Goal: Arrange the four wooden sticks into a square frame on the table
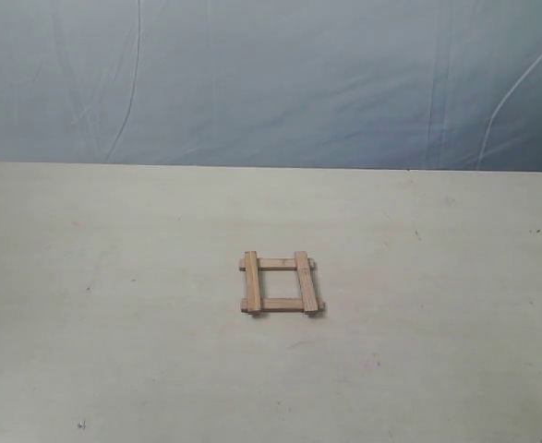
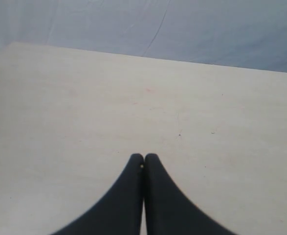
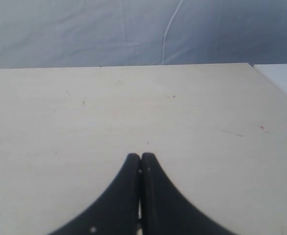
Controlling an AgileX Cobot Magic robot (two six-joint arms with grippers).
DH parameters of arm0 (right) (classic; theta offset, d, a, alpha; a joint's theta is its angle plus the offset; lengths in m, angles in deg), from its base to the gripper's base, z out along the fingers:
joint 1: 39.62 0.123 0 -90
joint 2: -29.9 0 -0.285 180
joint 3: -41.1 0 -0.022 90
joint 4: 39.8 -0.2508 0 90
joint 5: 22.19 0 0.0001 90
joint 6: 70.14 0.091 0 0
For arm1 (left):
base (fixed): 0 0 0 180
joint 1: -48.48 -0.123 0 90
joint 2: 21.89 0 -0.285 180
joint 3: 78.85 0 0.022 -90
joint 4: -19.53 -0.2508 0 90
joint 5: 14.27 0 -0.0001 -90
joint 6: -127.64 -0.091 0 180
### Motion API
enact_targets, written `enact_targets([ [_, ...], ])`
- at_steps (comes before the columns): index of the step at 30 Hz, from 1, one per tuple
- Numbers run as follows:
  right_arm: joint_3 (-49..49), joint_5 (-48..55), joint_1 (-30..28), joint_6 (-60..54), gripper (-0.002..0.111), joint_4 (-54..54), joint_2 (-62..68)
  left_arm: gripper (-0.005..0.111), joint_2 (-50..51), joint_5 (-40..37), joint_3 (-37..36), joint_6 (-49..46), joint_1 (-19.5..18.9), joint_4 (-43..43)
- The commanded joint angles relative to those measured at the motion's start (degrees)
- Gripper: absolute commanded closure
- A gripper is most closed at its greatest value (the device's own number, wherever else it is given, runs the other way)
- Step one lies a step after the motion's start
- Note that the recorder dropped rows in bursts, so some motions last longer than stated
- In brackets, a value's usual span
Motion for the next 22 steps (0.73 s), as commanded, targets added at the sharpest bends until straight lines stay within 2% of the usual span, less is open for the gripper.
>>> enact_targets([
  [1,0.03,-0.73,0.15,-0.35,0.109,-0.01,-0.22,0.107,-0.32,0.73,-0.15,-0.23,-0.02,-0.05],
  [22,0.03,2.83,0.15,-0.35,0.109,-0.01,-0.22,0.107,-0.32,0.73,-0.15,-0.23,-0.02,-0.05],
])
